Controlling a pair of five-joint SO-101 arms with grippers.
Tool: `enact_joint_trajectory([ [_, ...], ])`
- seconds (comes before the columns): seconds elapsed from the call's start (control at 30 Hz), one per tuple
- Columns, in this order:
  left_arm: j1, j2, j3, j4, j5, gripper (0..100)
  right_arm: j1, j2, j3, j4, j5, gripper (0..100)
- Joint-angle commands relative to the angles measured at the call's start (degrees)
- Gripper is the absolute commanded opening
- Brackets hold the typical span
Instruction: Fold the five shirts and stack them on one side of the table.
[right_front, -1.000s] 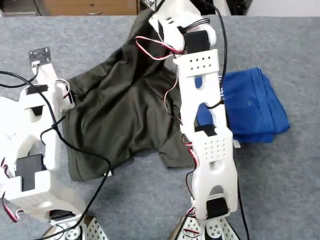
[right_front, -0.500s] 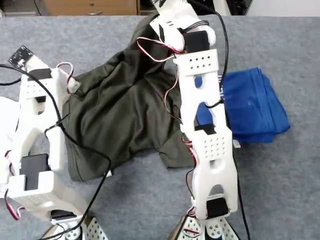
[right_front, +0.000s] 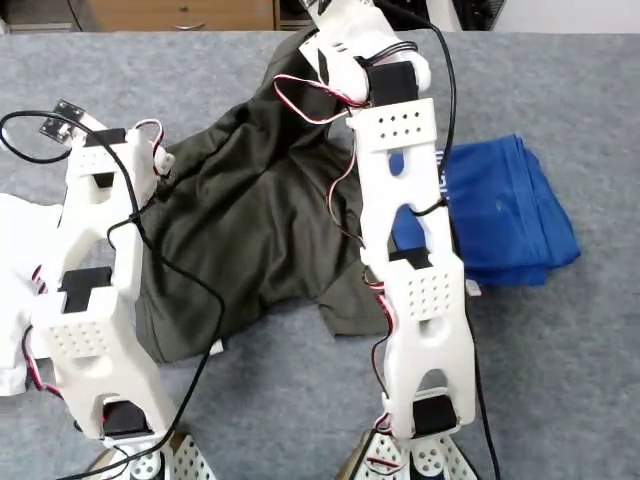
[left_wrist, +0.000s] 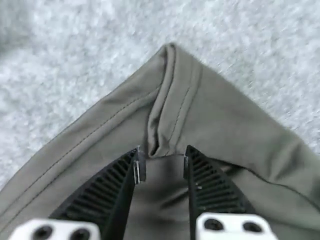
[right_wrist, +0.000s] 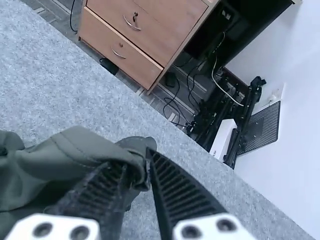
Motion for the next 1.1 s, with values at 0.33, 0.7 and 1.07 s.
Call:
enact_joint_trajectory([
  [0.33, 0.4, 1.0, -2.9, -1.2, 0.4, 14, 0.6, -0.3, -1.7, -0.6, -0.8, 0.5],
  [0.7, -0.9, 8.6, -7.7, -0.8, 0.4, 14, 0.7, -0.3, -1.7, -0.6, -0.8, 0.5],
  [1.07, -1.9, 8.6, -8.1, -0.5, 0.4, 14, 0.3, 1.4, -2.1, -0.8, -0.7, 0.5],
])
